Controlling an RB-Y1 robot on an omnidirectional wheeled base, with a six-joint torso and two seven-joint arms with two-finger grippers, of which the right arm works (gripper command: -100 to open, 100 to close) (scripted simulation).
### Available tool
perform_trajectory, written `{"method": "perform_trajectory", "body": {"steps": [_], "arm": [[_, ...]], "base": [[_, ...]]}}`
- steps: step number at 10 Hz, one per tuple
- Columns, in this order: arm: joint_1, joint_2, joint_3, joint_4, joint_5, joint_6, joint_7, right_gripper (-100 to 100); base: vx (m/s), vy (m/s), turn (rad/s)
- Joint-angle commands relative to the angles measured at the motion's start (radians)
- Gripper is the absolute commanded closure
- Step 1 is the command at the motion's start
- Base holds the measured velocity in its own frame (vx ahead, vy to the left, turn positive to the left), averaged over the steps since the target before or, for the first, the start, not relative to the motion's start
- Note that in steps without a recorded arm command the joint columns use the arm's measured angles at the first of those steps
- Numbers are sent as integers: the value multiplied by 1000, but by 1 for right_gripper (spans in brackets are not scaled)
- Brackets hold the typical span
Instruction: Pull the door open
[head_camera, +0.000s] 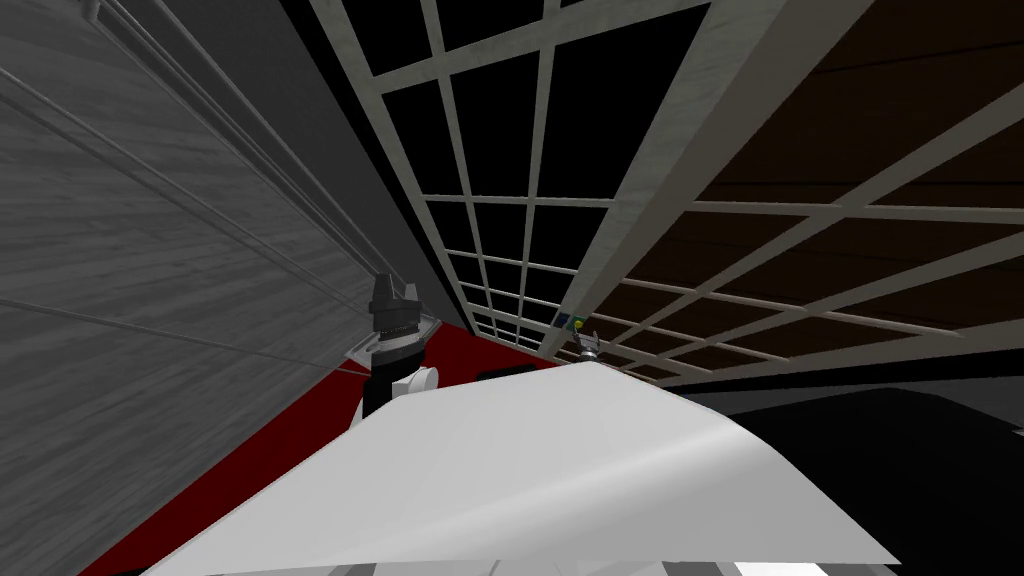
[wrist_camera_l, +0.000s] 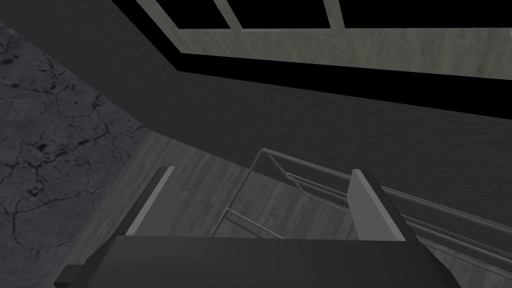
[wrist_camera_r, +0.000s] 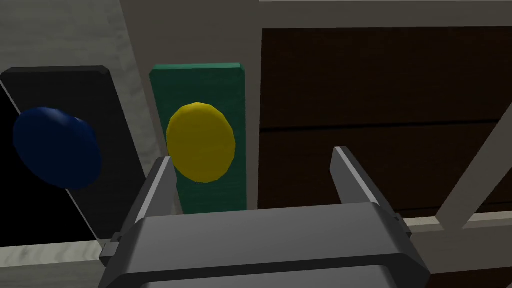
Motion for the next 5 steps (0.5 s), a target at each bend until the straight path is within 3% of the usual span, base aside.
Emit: {"method": "perform_trajectory", "body": {"steps": [1,2,3,5], "arm": [[-21,2,5,-18,3,3,1,-100],[-17,7,7,6,5,-8,-2,-100],[-17,7,7,6,5,-8,-2,100],[-17,7,7,6,5,-8,-2,100]], "base": [[190,4,87],[84,5,27],[-18,-2,-44],[-29,5,19]]}}
